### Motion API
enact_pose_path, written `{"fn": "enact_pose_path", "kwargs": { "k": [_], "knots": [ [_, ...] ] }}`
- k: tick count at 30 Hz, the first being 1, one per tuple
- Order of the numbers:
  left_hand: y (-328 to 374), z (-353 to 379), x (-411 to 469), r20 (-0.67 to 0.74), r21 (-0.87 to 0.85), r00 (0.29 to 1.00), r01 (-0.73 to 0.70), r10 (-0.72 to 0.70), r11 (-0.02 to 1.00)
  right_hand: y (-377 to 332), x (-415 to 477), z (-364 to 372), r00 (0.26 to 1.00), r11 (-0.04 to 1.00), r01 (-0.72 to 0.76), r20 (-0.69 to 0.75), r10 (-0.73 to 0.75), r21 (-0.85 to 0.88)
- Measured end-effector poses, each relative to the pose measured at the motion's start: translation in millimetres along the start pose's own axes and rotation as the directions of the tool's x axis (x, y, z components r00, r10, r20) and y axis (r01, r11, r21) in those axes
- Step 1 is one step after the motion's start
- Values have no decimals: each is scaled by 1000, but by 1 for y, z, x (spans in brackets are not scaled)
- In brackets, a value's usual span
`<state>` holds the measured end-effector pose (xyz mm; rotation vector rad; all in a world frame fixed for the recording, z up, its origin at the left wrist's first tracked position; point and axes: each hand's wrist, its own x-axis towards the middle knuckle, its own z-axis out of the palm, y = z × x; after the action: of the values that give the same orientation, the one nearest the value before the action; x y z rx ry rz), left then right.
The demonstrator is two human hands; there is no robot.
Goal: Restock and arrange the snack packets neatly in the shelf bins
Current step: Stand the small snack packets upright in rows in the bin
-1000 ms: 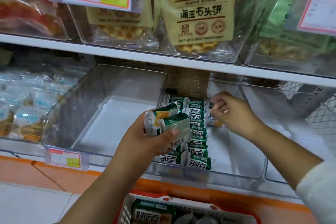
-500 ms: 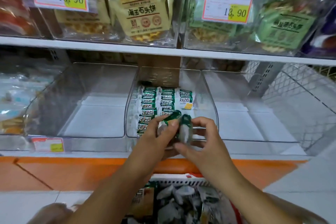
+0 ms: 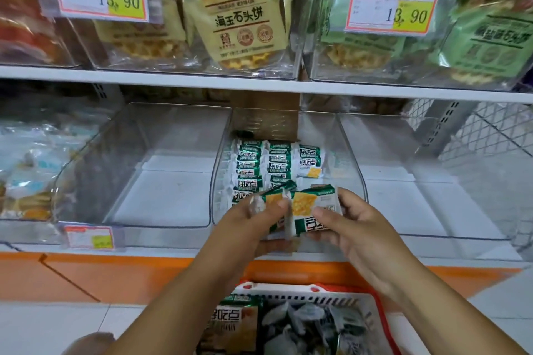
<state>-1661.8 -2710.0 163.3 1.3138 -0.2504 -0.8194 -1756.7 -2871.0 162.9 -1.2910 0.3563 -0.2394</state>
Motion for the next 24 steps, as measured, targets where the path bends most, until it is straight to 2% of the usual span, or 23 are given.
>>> {"fn": "enact_pose_path", "kwargs": {
  "k": [2,4,6,8,10,14,17,20,22,24],
  "knots": [
    [0,0,2,34,41,999,-13,11,999,1,3,2,999,995,1,-41,-5,-98],
    [-1,-1,6,34,50,999,-36,34,998,3,5,4,997,992,-8,-71,-1,-123],
    [-2,-2,8,16,31,998,-58,57,998,5,7,8,997,998,-35,-71,31,-56],
    [-3,-1,8,-16,10,996,-85,85,996,8,7,13,996,994,-74,-46,77,82],
    [-5,0,8,-36,-13,995,-92,91,996,11,7,15,994,987,-102,-21,105,123],
    [-5,0,6,-49,-69,998,-43,40,997,13,3,18,993,995,-99,-62,98,-2],
    [-2,-3,8,-67,-128,996,43,-52,991,4,3,13,990,998,-44,-139,37,-41],
    [0,-10,12,-143,-229,982,91,-126,969,-16,14,-4,976,967,56,-190,-106,-249],
    [1,-16,13,-186,-215,975,78,-119,973,-28,27,-16,959,909,114,-194,-205,-401],
    [3,-22,12,-207,-145,975,50,-80,988,-38,47,-25,950,802,136,-152,-272,-582]
  ]
}}
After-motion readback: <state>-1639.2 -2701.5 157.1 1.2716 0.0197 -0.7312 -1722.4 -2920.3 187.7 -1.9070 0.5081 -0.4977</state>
